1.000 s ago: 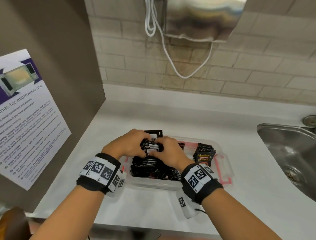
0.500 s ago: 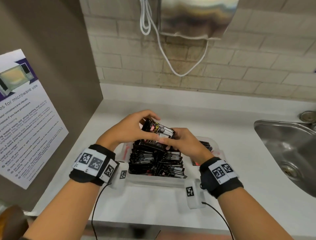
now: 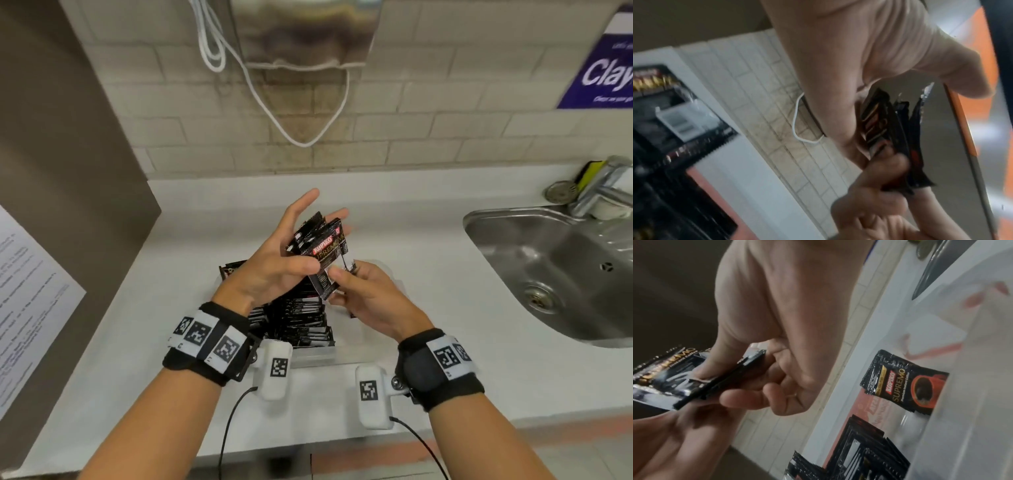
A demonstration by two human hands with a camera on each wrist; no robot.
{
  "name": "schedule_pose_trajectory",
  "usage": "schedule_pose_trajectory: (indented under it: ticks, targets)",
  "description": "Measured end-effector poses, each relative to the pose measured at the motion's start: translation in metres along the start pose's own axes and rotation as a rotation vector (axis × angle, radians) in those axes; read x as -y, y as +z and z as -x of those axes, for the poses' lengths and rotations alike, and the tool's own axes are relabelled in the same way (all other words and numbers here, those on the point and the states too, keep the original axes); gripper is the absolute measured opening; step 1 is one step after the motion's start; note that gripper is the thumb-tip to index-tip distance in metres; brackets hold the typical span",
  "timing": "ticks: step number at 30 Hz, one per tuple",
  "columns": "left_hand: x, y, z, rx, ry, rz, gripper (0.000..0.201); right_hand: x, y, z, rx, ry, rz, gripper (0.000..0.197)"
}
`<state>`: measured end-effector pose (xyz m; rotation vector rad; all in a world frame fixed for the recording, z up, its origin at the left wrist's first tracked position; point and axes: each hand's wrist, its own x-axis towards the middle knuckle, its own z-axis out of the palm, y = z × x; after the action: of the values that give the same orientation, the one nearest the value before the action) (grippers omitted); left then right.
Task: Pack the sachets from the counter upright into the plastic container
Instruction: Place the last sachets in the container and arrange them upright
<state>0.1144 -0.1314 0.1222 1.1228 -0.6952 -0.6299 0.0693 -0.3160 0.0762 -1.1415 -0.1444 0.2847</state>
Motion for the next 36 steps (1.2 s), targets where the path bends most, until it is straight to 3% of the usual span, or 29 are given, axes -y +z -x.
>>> schedule_pose_trajectory:
  ticks: [3,6,10,13,16,20,25,28,31,36]
  targets:
    - [0.007,0.015,-0.016,0.010,0.004,-0.039,0.109,0.006,-0.006,0.008,0.031,-0.016,-0.111,0.013]
    - [0.012,0.029,-0.031,-0.034,0.038,-0.166,0.075,0.011,-0.011,0.014,0.024,0.010,-0.129,0.012]
    - [0.015,0.049,-0.048,-0.252,0.028,-0.167,0.029,0.016,-0.020,0.019,-0.039,0.036,-0.189,0.029]
    - [0.019,0.058,-0.061,-0.370,0.018,-0.276,0.017,0.023,-0.024,0.021,-0.134,0.016,-0.201,0.035]
    - [0.025,0.062,-0.072,-0.478,-0.017,-0.379,0.018,0.030,-0.029,0.025,-0.231,-0.059,-0.131,0.059]
    - [0.036,0.070,-0.082,-0.449,-0.063,-0.473,0.039,0.036,-0.032,0.029,-0.164,-0.161,-0.008,0.089]
    - [0.039,0.086,-0.092,-0.397,-0.166,-0.473,0.048,0.038,-0.032,0.032,-0.102,-0.148,-0.042,0.075]
    - [0.038,0.096,-0.099,-0.447,-0.286,-0.361,0.040,0.032,-0.035,0.032,-0.200,-0.148,-0.057,0.066]
    - [0.038,0.103,-0.100,-0.449,-0.245,-0.248,0.023,0.027,-0.043,0.032,-0.328,-0.158,-0.132,0.057]
    - [0.046,0.102,-0.105,-0.499,-0.268,-0.556,0.046,0.023,-0.051,0.038,-0.424,-0.160,-0.128,0.050]
